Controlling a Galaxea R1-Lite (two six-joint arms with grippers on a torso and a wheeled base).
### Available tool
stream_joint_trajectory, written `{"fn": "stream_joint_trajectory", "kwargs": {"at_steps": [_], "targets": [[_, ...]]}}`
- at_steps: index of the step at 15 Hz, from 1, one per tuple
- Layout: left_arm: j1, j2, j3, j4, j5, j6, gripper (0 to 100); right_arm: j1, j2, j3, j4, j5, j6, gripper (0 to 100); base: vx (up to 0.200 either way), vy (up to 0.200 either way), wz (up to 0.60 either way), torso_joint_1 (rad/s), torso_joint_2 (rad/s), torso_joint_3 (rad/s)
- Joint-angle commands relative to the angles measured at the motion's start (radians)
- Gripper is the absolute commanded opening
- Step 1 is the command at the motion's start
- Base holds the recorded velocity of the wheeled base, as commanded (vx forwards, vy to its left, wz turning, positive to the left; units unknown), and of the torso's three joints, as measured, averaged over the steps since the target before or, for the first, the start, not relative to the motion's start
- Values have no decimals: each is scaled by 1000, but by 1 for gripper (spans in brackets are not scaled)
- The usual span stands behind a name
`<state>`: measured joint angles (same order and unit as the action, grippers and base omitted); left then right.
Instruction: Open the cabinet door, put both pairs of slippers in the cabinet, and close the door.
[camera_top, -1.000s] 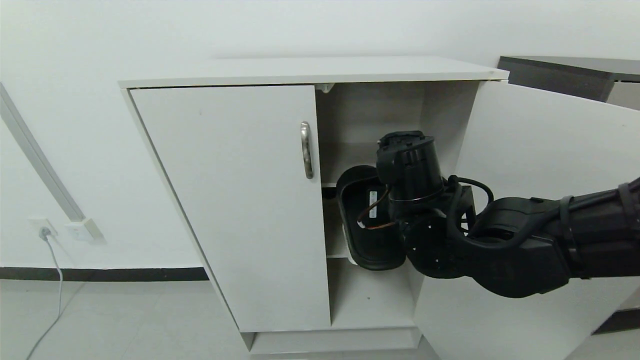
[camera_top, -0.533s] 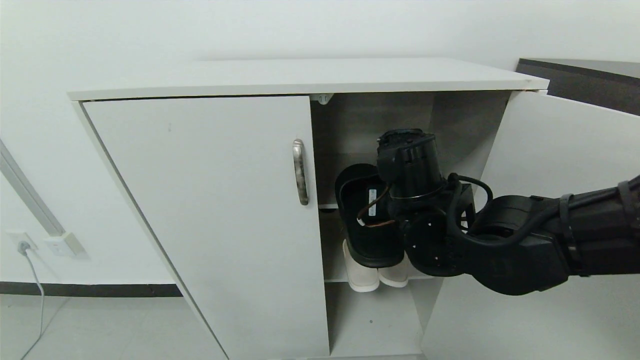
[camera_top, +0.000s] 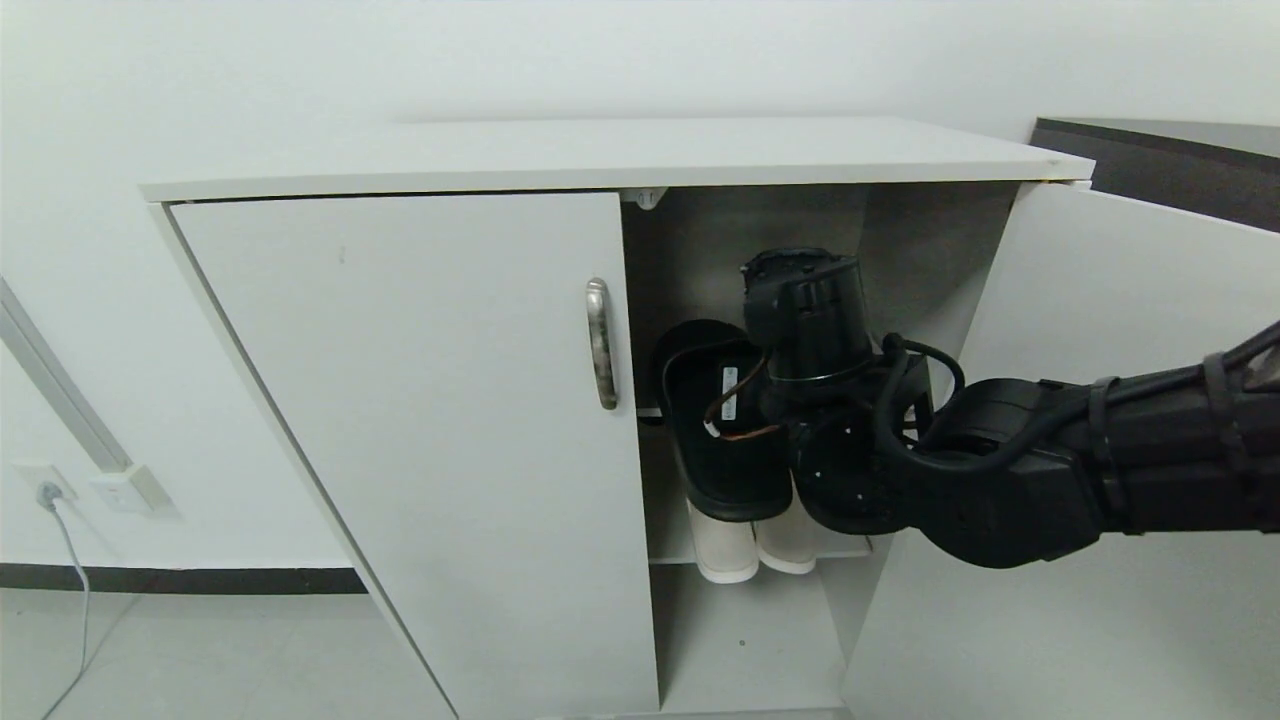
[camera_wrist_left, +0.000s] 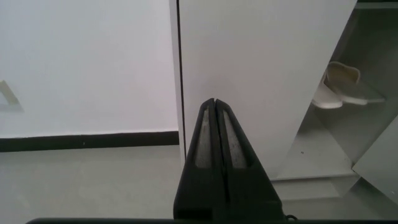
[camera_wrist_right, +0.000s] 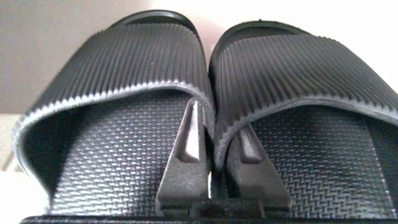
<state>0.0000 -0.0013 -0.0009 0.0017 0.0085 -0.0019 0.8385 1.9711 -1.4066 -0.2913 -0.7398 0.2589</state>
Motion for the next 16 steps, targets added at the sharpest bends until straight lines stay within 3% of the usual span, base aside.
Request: {"fn": "stream_joint_trajectory", "kwargs": {"at_steps": [1, 16], "targets": [[0, 1, -1, 0, 1, -1, 0, -21, 46, -49, 7, 11, -3, 0, 0, 0, 0, 0, 0, 0], [0, 1, -1, 0, 2, -4, 0, -130, 221, -453, 250, 60, -1, 0, 0, 0, 0, 0, 0, 0]]}}
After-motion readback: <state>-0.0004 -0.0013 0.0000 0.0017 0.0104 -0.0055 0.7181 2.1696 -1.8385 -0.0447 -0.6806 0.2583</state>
